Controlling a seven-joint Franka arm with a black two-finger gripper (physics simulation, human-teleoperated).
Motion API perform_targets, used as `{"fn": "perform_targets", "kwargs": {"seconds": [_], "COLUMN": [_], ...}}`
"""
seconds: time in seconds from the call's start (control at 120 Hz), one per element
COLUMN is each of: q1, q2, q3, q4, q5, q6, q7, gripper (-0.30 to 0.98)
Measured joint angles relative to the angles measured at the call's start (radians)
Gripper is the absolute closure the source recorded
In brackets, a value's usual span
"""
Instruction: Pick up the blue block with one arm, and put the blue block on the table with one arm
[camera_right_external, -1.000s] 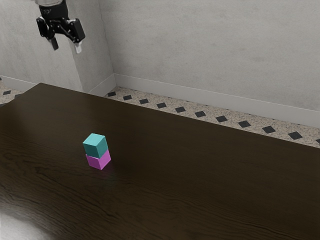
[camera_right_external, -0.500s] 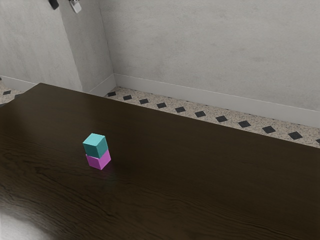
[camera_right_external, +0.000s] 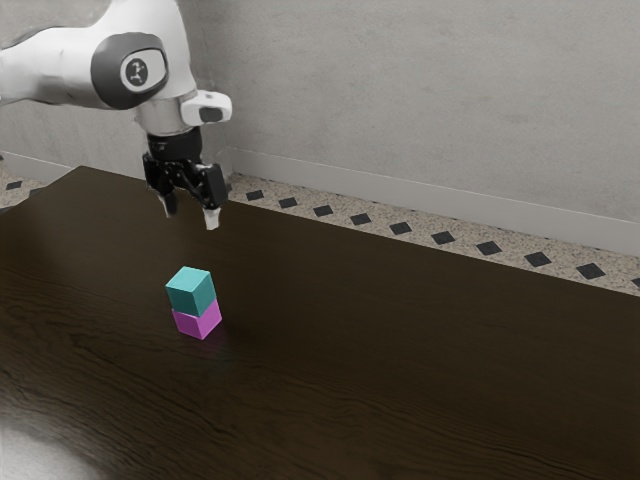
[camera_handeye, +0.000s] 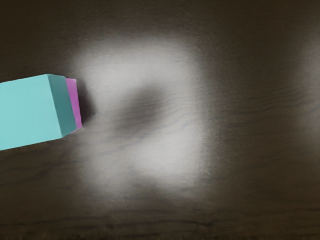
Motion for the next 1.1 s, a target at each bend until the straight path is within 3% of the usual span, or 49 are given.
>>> {"fn": "perform_targets", "kwargs": {"seconds": [0.1,0.292,0.425,0.633,0.942,1.1], "q1": [0.006,0.022,0.044,0.062,0.009,0.033], "q2": [0.034,0.067,0.034,0.022,0.078,0.106], "q3": [0.012,0.054,0.065,0.061,0.091,0.128], "q4": [-0.113,-0.158,-0.261,-0.296,-0.298,-0.292], "q5": [-0.005,-0.006,0.04,0.061,0.004,-0.026], "q6": [0.154,0.323,0.386,0.45,0.522,0.549], "q7": [-0.004,-0.056,-0.09,-0.096,-0.001,0.066], "gripper": [0.0,0.0,0.0,0.0,0.0,0.0]}}
